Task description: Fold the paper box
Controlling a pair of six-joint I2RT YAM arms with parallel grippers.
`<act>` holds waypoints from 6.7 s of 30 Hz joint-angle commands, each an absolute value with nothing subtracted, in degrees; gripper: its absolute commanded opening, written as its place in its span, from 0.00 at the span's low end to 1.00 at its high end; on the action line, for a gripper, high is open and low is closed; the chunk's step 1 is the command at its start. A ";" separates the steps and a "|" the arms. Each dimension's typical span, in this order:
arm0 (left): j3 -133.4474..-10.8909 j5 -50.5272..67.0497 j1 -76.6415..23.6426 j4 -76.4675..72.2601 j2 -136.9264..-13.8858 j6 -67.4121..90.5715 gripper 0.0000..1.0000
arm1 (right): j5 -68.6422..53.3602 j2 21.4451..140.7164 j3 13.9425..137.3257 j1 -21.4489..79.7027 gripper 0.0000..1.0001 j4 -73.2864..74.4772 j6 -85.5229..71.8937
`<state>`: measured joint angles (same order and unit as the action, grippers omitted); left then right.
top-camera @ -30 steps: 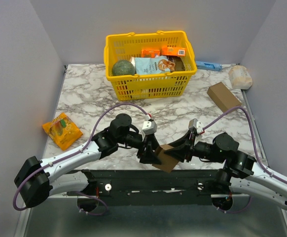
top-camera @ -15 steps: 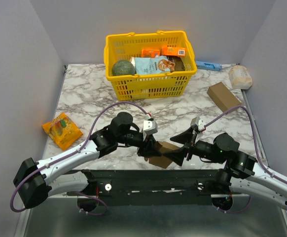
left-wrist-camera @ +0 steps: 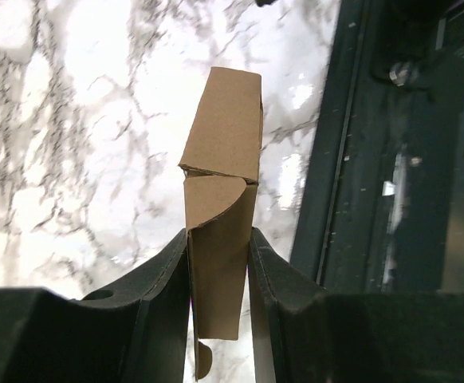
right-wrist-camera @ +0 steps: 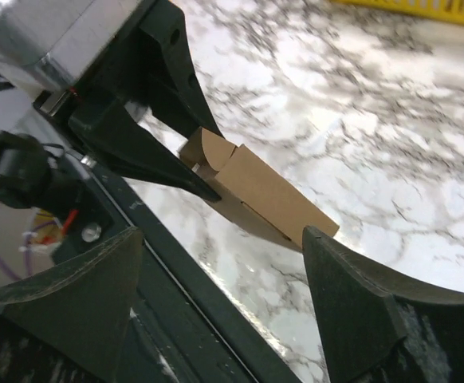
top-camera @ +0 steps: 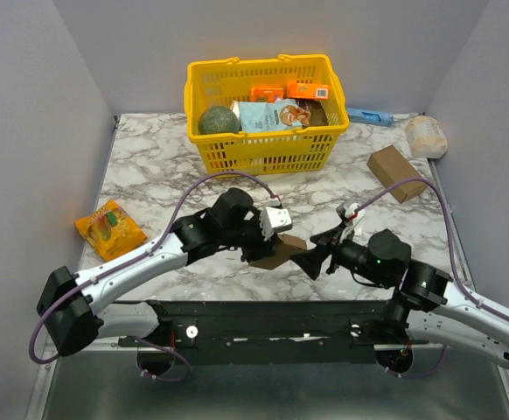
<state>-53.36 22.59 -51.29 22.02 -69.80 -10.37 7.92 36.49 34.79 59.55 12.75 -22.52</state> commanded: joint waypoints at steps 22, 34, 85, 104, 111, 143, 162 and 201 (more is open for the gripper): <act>-72.33 6.86 -57.39 41.49 -93.87 -17.40 0.63 | 21.62 30.06 23.29 59.50 0.83 16.61 -34.54; -75.59 9.75 -56.87 39.20 -90.53 -17.67 0.84 | 22.06 23.13 21.98 59.41 0.86 17.40 -33.49; -54.58 2.99 -48.08 40.69 -69.70 10.28 0.52 | 9.49 65.83 43.16 55.11 0.40 17.40 -5.36; -54.76 2.81 -48.43 40.52 -70.75 10.37 0.33 | 10.99 67.76 42.89 55.02 0.32 16.17 -4.75; -54.84 2.46 -48.43 40.34 -71.01 10.20 0.25 | 10.99 68.20 42.63 54.93 0.26 15.56 -4.66; -55.37 -3.25 -50.45 32.70 -72.25 24.69 0.01 | 12.48 66.36 43.24 55.63 0.00 14.06 -14.41; -49.75 -6.06 -50.71 24.70 -70.58 32.34 0.00 | 13.80 64.95 41.13 56.25 0.00 14.06 -15.47; -47.20 -7.47 -52.73 26.28 -72.16 31.29 0.00 | 12.83 64.60 41.48 56.34 0.00 14.59 -17.05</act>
